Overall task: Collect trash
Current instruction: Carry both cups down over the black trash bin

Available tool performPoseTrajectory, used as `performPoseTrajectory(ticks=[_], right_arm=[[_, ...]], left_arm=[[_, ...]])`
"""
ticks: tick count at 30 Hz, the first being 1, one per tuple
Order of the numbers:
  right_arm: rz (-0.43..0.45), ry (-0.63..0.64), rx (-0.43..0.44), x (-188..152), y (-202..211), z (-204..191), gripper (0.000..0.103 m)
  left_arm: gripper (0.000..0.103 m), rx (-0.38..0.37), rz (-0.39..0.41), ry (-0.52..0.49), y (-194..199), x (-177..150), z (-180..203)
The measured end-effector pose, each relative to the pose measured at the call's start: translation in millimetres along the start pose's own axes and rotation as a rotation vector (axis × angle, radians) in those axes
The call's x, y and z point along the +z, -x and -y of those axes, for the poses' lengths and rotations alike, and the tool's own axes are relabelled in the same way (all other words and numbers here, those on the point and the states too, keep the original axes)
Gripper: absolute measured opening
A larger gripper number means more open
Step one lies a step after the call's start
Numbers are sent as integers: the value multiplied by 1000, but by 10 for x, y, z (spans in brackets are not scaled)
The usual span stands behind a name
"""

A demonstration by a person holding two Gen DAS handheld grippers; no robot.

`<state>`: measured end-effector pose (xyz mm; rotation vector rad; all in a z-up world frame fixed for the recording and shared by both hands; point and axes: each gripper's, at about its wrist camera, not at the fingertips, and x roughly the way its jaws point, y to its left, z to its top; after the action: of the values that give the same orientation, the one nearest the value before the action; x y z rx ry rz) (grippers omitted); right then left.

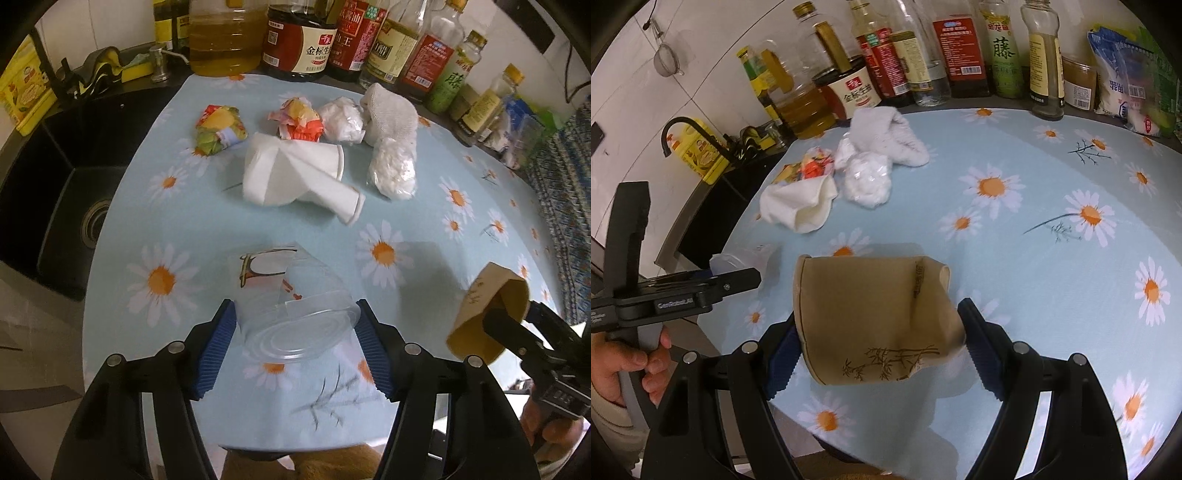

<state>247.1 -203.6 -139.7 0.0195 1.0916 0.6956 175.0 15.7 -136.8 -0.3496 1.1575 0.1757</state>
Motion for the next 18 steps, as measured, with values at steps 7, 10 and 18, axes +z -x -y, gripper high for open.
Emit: performPoseTrajectory(ticks=[7, 10, 18], right_arm=[[-2, -17, -11, -251, 40, -362, 79], [-4, -23, -19, -379, 49, -519, 79], [-14, -39, -45, -703, 53, -892, 79]], left_arm=[[63, -42, 2, -26, 237, -329, -203], [63, -59, -2, -34, 318, -482, -309], [63, -106, -15, -58, 498, -837, -576]])
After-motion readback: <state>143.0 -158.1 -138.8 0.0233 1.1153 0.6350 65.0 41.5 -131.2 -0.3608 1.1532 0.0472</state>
